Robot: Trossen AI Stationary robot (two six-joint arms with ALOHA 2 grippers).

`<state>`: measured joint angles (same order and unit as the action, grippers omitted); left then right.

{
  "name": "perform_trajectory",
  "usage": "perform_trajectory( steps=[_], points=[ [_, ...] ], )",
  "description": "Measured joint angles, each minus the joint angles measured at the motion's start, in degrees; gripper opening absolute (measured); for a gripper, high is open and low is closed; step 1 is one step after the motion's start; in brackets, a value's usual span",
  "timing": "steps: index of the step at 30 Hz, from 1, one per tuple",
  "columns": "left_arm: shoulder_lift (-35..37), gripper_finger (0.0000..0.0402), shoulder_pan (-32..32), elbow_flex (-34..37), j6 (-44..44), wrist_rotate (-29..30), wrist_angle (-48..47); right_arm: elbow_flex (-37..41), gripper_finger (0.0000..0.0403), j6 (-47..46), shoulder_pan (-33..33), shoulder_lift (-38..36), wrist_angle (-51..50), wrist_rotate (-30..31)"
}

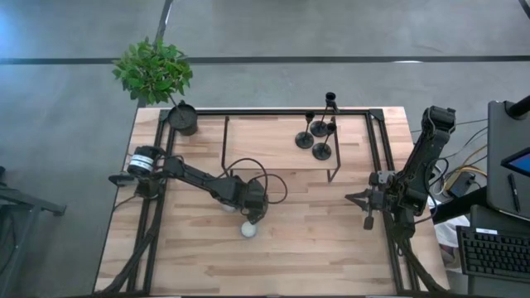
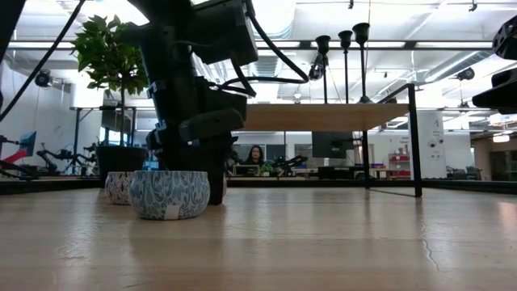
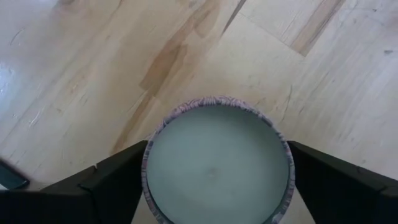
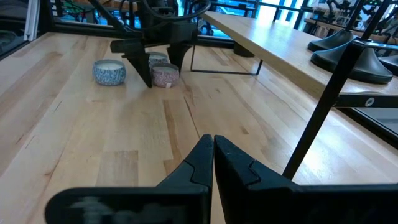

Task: Pick & Place candle stick holders
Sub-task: Put the pink scented candle on the shelf

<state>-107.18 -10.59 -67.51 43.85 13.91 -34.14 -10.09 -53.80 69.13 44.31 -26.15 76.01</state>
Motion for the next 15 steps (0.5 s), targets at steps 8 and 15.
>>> perform_trajectory(
  steps=[8, 15],
  points=[
    [0.00, 0.0305, 0.04, 0.00, 1.75, 0.29, -0.24, 0.00, 0.0008, 0.00, 0.02, 0.00, 0.00, 0.00],
    [-0.02, 0.0310, 0.07, 0.00, 1.82, 0.57, -0.32, 0.00, 0.0008, 0.00, 0.01, 0.00, -0.02, 0.00]
  ],
)
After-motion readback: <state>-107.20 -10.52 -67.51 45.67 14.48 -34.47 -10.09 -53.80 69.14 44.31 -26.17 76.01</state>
